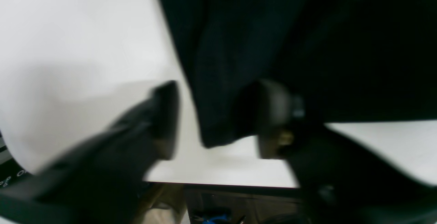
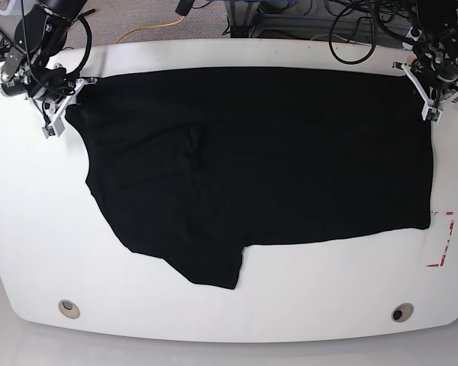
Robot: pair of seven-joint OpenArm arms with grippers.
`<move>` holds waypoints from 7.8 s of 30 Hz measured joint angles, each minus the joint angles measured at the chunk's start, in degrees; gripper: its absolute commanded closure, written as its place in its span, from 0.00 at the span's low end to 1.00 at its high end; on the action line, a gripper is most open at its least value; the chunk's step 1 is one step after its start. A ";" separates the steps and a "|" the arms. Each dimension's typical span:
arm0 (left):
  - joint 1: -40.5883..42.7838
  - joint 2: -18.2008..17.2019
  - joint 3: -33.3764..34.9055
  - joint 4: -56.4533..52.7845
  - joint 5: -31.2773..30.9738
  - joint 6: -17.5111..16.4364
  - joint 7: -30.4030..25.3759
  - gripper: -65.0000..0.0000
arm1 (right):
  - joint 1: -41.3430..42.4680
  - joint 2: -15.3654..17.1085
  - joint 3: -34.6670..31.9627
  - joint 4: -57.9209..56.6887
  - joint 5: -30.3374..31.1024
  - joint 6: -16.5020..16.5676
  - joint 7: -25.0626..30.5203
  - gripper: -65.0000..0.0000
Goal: Fold the T-shirt properly
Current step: 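Release the shirt edge and move both grippers toward the hem, then grasp the shirt's hem corners with the right and left grippers, then fold the hem over toward the collar edge with both grippers, then lower the folded hem onto the shirt and adjust with both grippers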
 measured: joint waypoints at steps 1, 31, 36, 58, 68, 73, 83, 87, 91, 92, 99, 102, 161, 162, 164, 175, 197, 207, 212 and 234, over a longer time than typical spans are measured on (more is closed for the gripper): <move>0.31 0.07 0.00 0.00 -0.02 0.00 -0.04 0.77 | -0.04 0.02 0.00 0.00 0.02 0.04 0.02 1.00; 5.29 0.11 0.24 11.89 0.44 -0.15 0.63 0.39 | -6.80 2.23 0.46 17.35 0.55 0.15 -0.31 0.30; 0.81 0.11 0.11 13.22 0.31 -0.20 0.55 0.42 | -0.26 2.27 0.15 15.72 -0.04 0.13 -0.39 0.30; -24.79 0.11 4.50 4.37 7.37 -0.20 0.92 0.42 | 37.81 1.99 -18.23 -23.08 -13.33 0.15 9.88 0.35; -26.16 -0.04 4.50 2.49 7.37 -0.17 0.83 0.42 | 50.66 4.94 -26.86 -55.58 -13.57 -0.46 32.04 0.41; -25.88 -0.02 4.46 2.49 7.34 -0.17 0.76 0.42 | 53.68 5.42 -31.12 -66.79 -13.57 -0.11 42.21 0.41; -25.83 0.00 4.42 2.47 7.37 -0.17 0.74 0.42 | 51.91 5.27 -34.23 -74.16 -13.46 -0.46 54.07 0.35; -25.86 0.00 4.42 2.49 7.37 -0.17 0.72 0.42 | 51.25 4.70 -35.15 -74.12 -13.14 -0.74 56.11 0.35; -25.83 -0.02 4.42 2.49 7.37 -0.17 0.72 0.42 | 51.08 3.02 -35.28 -74.03 -12.74 -1.57 57.42 0.35; -25.83 -0.02 4.42 2.49 7.37 -0.17 0.74 0.42 | 51.08 2.56 -35.28 -74.01 -12.55 -1.73 57.42 0.37; -26.18 -0.55 4.33 1.90 7.32 -0.17 0.70 0.36 | 50.88 1.11 -35.45 -73.99 -12.50 -4.98 59.01 0.73; -26.95 -2.03 4.46 -0.98 7.17 0.94 0.85 0.22 | 50.75 1.16 -35.60 -74.01 -12.48 -4.98 59.04 0.83; -44.87 -7.23 5.86 -48.83 7.15 10.62 -23.37 1.00 | 46.99 2.95 -35.54 -57.51 -13.20 -4.37 47.67 1.00; -44.28 -6.91 6.01 -46.84 7.10 10.54 -22.86 1.00 | 46.27 3.32 -35.43 -55.15 -13.11 -4.50 46.58 1.00; -43.01 -6.14 6.25 -43.01 6.78 9.99 -21.33 1.00 | 44.89 3.85 -35.34 -50.12 -13.33 -4.96 43.43 1.00; -35.65 -3.08 5.53 -26.80 7.26 5.44 -15.80 1.00 | 36.24 5.77 -34.84 -24.61 -13.11 -4.57 28.81 1.00; -15.34 1.31 5.42 -0.26 6.75 1.09 -12.31 1.00 | 12.79 5.01 -18.67 5.95 -12.11 -0.48 14.12 1.00; -10.36 2.91 -0.66 6.27 6.05 -0.46 -5.81 1.00 | 3.06 4.98 -16.52 13.66 -11.74 -0.28 10.78 1.00; -7.67 3.02 -1.92 7.43 6.29 -0.44 -3.32 1.00 | -1.55 2.25 -15.08 17.20 -11.72 -0.22 10.36 1.00; -3.45 2.51 1.09 8.41 7.13 -0.37 -1.38 0.43 | -1.97 -2.21 -7.21 18.91 -6.56 -0.48 6.03 0.27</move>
